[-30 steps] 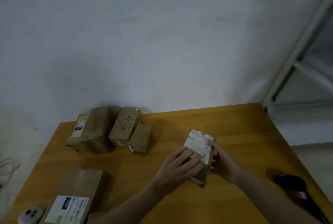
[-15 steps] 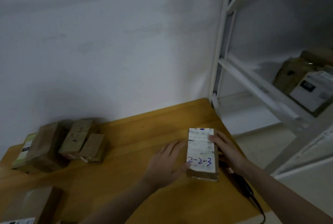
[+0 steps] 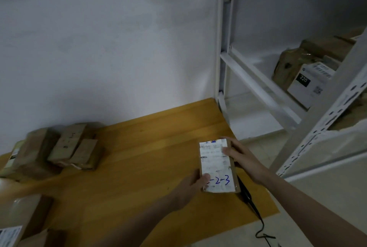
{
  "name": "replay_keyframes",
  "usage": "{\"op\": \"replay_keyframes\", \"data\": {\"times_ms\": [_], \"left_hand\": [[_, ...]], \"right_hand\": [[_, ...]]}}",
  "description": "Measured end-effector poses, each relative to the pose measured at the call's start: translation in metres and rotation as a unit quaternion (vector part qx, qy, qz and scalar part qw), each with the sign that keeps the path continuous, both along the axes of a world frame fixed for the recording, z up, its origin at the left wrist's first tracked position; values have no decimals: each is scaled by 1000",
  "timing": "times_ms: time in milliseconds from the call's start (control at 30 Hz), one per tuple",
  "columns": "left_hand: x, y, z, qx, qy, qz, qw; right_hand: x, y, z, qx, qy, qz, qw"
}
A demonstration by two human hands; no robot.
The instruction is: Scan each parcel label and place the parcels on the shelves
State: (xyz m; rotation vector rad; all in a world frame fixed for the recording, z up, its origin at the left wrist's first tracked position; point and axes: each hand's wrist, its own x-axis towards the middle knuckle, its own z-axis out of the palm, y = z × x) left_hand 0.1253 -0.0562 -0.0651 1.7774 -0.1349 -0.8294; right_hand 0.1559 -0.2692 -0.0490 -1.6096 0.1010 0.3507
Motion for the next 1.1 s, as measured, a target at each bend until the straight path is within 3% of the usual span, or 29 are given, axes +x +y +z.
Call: {"op": "replay_keyframes", "data": {"times_ms": [133,333,467,600,767,933,1100], "left_hand": [[-9,-1,-4,-32,55,64,996],[-18,8,-18,-14,34,100,994],[-23,24,-29,-13,43,143,989],[-29,40,-35,-4,44,183,982],[-38,57,-43,17,38,212,976],[-43,66,-47,14,28,237,971],[-40,69,-45,-2,6,265,964]], "right_hand": [[-5,2,-9,27,23,11,999],[-10,-1,-37,-32,20,7,999],[-18,-10,-75,-143,38,-85,985],[-24,-16,-117,-292,73,-33,953],[-22,-15,-153,-297,147,32,943],[4,-12,-144,-225,137,40,964],[-6,7,-111,-239,109,-10,965]]}}
